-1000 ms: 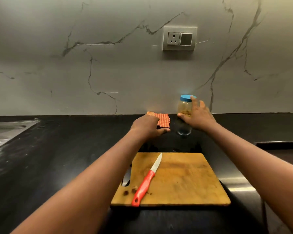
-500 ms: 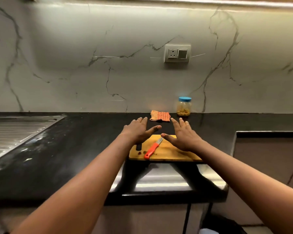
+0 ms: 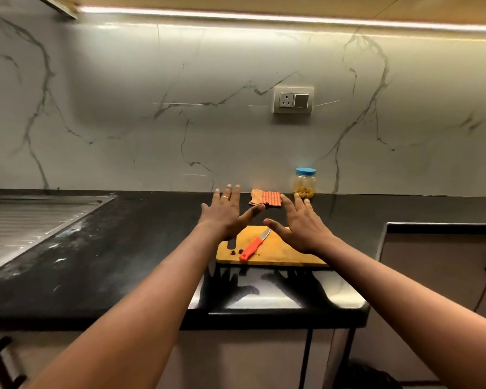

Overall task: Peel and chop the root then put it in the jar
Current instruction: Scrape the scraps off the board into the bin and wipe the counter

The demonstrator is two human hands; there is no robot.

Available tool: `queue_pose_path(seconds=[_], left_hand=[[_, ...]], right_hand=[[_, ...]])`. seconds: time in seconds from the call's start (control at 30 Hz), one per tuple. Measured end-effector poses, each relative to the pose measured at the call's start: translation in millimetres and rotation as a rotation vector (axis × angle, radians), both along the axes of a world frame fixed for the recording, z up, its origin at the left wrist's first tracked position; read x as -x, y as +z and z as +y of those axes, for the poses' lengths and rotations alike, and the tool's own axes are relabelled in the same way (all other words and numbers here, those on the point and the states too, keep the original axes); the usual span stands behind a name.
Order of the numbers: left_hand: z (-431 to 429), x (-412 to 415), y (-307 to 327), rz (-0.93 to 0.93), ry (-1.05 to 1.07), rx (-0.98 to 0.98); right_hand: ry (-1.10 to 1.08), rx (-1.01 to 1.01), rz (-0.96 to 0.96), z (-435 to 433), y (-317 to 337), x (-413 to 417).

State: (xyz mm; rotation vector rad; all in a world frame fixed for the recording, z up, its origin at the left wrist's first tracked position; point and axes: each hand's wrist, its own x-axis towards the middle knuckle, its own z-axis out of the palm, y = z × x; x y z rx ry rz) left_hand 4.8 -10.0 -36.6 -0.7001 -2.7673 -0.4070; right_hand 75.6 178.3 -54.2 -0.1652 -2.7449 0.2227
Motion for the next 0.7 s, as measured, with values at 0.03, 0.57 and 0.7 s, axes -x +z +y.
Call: queue_pose_path(seconds=[0.03, 0.57, 0.7], left_hand=[[1.0, 3.3, 2.6, 0.028, -0.006, -0.012], [39.3, 92.6, 80.7, 0.55, -0.027, -0.151], [39.2, 95.3, 120.0, 0.58, -0.022, -0.131]], right_hand=[[0.005, -0.001, 0.038, 3.2, 3.7, 3.4], [-0.02, -0.084, 0.488, 31.9, 99.3, 91.7], [0.005, -0.11, 0.489, 31.0, 134.1, 97.0]])
